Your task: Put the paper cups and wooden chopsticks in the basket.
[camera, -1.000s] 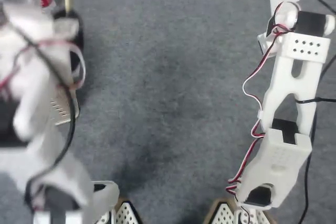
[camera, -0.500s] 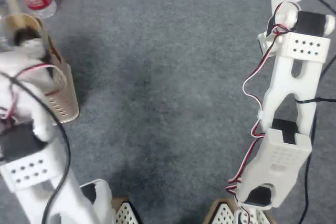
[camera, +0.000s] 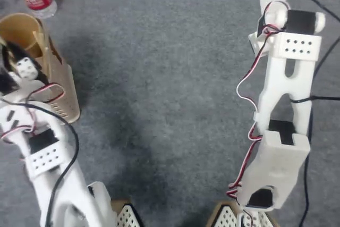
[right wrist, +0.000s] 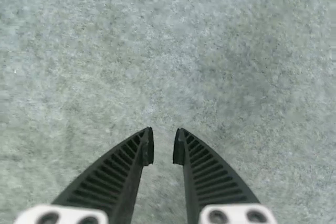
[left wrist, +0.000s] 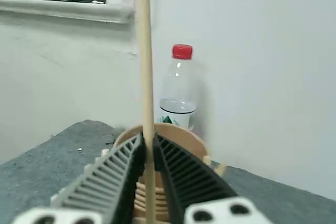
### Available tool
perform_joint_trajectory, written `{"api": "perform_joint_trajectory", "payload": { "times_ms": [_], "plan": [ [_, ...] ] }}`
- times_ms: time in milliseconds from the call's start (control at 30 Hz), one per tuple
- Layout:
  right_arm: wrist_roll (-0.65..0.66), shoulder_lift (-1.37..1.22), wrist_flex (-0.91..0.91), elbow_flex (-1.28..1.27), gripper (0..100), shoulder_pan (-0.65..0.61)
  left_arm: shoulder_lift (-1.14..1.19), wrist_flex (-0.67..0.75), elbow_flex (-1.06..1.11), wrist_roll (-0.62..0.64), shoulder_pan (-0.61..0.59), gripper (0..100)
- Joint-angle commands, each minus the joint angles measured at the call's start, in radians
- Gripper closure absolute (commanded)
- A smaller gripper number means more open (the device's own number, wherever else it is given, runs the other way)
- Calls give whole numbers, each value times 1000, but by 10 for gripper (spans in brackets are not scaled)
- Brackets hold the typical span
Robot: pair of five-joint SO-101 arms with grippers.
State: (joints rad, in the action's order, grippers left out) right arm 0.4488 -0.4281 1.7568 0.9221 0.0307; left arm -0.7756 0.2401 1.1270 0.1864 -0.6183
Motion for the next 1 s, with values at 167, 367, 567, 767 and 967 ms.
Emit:
{"api": "perform_joint_trajectory", "payload": {
  "times_ms": [167, 367, 567, 767, 967],
  "plan": [
    [-11, 54, 33, 5, 916, -15, 204, 270, 56, -11, -44, 990],
    [-12, 54, 33, 5, 916, -42, 55, 341, 254, -9, -40, 923],
    [-12, 54, 33, 5, 916, -93, -133, 339, 398, -6, -23, 815],
    [-12, 59, 35, 3, 916, -90, -269, 265, 406, -6, -28, 813],
    [-12, 64, 35, -46, 916, -88, -423, -311, 35, 109, -146, 812]
  ]
}}
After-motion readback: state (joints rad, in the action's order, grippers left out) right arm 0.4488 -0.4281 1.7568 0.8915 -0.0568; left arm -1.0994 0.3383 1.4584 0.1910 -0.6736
